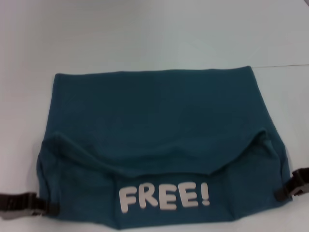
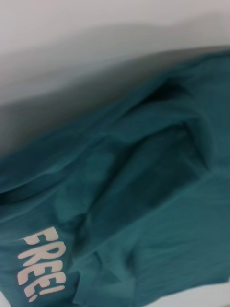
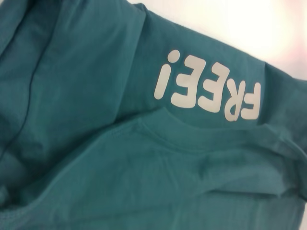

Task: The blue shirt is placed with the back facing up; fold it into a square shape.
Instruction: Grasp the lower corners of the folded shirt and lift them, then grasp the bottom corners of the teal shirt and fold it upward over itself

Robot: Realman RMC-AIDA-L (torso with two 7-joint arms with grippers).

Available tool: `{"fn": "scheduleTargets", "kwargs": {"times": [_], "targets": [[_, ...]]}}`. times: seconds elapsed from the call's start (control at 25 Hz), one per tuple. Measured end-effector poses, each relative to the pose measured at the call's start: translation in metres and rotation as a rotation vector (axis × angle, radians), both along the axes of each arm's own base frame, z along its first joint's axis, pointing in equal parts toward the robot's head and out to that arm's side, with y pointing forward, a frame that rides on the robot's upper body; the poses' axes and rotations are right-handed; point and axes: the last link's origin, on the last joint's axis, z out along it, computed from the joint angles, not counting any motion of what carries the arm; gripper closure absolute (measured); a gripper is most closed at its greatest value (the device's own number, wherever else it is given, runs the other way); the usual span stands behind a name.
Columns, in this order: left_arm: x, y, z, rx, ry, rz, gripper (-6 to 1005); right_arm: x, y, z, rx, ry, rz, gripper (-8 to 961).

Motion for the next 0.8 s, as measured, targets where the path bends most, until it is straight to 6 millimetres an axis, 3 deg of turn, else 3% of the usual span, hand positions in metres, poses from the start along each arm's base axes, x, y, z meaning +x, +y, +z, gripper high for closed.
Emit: {"fn": "scheduleTargets", "kwargs": {"times": [0.2, 0.4, 0.6, 0.8], "targets": [[-0.006, -0.027, 0.008, -0.054, -0.016, 0.024, 982, -0.002, -0.009, 0.004, -0.054, 0.006, 0.005, 909], [-0.009, -0.037, 0.011, -0.08, -0.019, 0.031, 983, -0.003, -0.015, 0.004, -0.091, 0.023, 0.022, 909], [-0.014, -0.039, 0.013, -0.086, 0.007, 0.021, 982, -0.002, -0.019, 0.004, -0.105, 0.041, 0.057, 910], [-0.008, -0.028, 0.023, -0.06, -0.009, -0.034, 982, -0.004, -0.01, 0.014, -0.018, 0.085, 0.084, 910]]}}
